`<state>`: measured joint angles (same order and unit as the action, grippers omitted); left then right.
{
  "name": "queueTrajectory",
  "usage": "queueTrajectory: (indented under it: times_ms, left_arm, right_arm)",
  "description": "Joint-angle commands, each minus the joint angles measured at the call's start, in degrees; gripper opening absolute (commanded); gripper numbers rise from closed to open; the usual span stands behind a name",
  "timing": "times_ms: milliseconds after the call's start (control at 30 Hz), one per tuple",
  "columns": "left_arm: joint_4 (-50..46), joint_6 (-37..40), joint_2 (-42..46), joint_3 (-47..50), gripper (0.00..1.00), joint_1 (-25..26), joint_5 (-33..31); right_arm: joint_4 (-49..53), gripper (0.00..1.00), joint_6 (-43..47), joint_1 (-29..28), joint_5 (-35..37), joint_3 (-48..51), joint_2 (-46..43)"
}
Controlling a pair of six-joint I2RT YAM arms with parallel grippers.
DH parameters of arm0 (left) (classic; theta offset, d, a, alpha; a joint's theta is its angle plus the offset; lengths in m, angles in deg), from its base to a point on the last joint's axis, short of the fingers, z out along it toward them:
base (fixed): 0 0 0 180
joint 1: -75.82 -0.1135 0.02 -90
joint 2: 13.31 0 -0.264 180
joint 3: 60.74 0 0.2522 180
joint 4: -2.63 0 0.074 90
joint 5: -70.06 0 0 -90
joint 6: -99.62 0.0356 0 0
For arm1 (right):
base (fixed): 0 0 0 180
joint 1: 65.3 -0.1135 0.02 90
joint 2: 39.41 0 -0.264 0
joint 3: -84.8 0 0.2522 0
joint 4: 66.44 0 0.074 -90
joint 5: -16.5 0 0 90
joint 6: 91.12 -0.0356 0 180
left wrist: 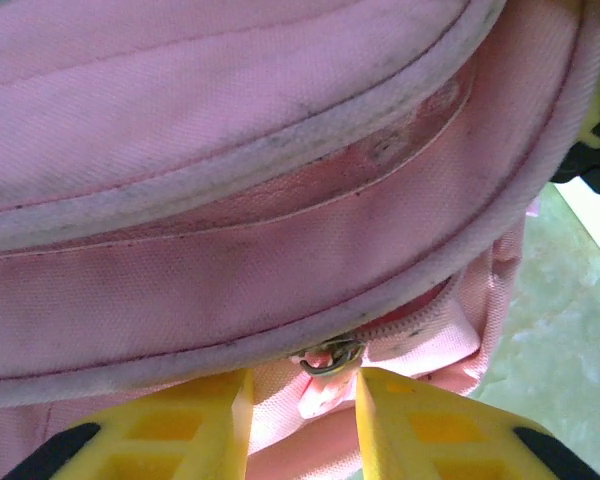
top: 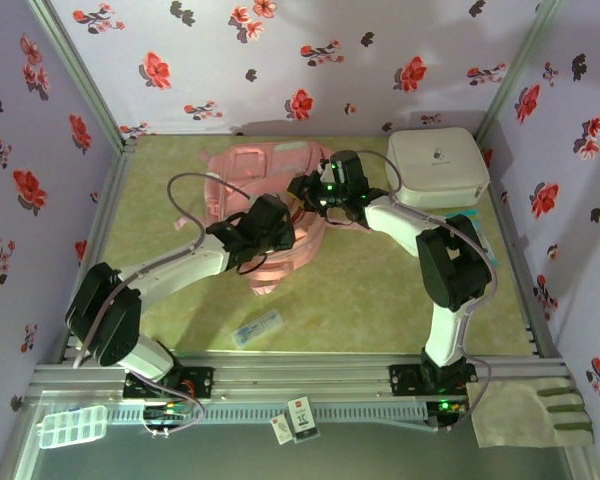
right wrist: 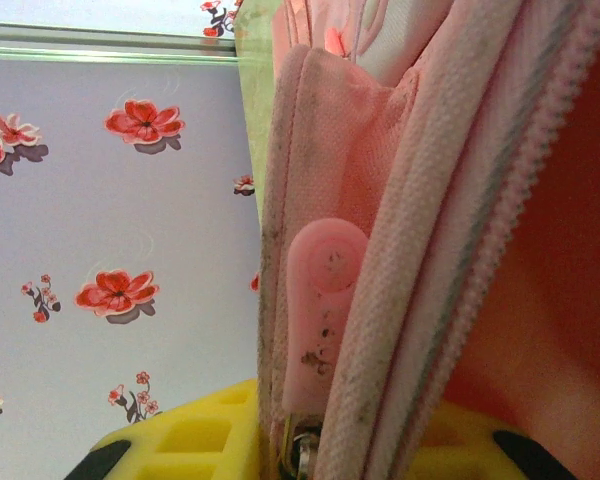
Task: Pack the student bag
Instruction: Unzip the student bag at the top-center of the table.
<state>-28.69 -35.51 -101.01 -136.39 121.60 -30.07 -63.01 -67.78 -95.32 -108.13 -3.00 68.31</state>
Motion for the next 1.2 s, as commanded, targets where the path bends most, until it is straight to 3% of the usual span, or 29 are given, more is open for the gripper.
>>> queueTrajectory:
  times_ms: [0,267,367,533,900,1167]
  left_arm:
    - [0.42,-1.19,-1.09,-2.07,0.32,0.54,-1.56]
    - [0.92,-1.37,-2.91,-3.31,0.36,0.63,-0.5]
    - [-1.4,-3.24,-3.33,-4.09,0.34,0.63,-3.15]
    - [-5.14,-6.19,-2.95,-4.74,0.24,0.64,-7.78]
    - [-5.51,-6.68,1.13,-0.03,0.01,0.57,-7.8]
    - [-8.44,-4.98,4.21,3.14,0.0,-1.65,-7.71]
  right_arm:
    - [-4.46,0.25,0.57,-1.31,-1.93,-2.04,-1.43]
    - [-5.75,0.25,0.43,-1.93,-2.85,-2.0,-1.01]
    - [-5.72,0.25,0.55,-2.14,-3.12,-2.06,-1.03]
    - [-4.65,0.25,1.46,-2.08,-2.44,-1.85,-1.04]
    - [-3.31,0.17,2.67,-0.84,3.17,-0.46,-2.09]
    - [-11.68,0.11,-2.0,0.97,4.31,3.78,-2.65]
